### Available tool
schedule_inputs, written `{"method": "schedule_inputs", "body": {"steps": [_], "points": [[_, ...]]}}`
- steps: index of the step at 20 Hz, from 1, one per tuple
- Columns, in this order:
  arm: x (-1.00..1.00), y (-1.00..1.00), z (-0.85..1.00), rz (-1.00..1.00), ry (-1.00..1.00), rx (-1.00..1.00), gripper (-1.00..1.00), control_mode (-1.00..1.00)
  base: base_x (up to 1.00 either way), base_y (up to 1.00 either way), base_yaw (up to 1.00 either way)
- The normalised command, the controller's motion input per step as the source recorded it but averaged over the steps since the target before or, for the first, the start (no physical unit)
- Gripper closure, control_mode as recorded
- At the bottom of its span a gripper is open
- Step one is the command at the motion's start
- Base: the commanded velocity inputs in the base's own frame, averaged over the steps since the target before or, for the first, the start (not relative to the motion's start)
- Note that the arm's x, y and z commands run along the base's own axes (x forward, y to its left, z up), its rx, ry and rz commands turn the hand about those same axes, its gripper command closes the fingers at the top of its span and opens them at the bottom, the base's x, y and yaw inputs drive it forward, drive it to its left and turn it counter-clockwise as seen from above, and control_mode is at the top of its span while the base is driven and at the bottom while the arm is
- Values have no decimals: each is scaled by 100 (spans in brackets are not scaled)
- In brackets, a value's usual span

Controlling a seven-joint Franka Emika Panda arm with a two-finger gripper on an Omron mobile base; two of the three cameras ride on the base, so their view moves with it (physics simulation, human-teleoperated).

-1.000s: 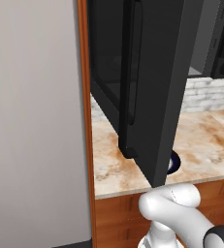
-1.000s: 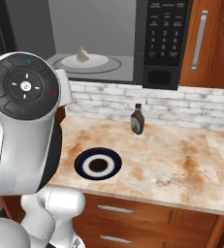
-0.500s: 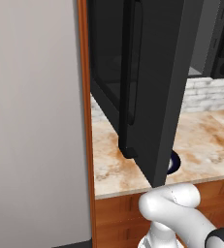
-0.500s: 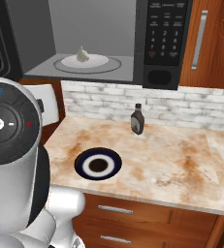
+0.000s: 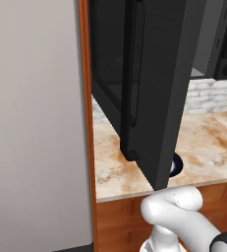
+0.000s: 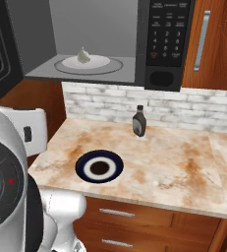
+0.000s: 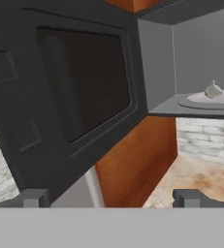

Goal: Pick the garlic from the counter and place it in the microwave. Then turn on the microwave.

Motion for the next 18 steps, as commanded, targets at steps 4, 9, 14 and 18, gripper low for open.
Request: {"method": "schedule_inputs", "body": {"steps": [4,9,14,18], "points": [[-26,6,0,-1,11,13,-100,-100,0,0,0],[-25,8,0,-1,13,13,-100,-100,0,0,0],[-26,9,0,-1,11,11,-100,-100,0,0,0],[-32,11,0,-4,9,10,-100,-100,0,0,0]]}}
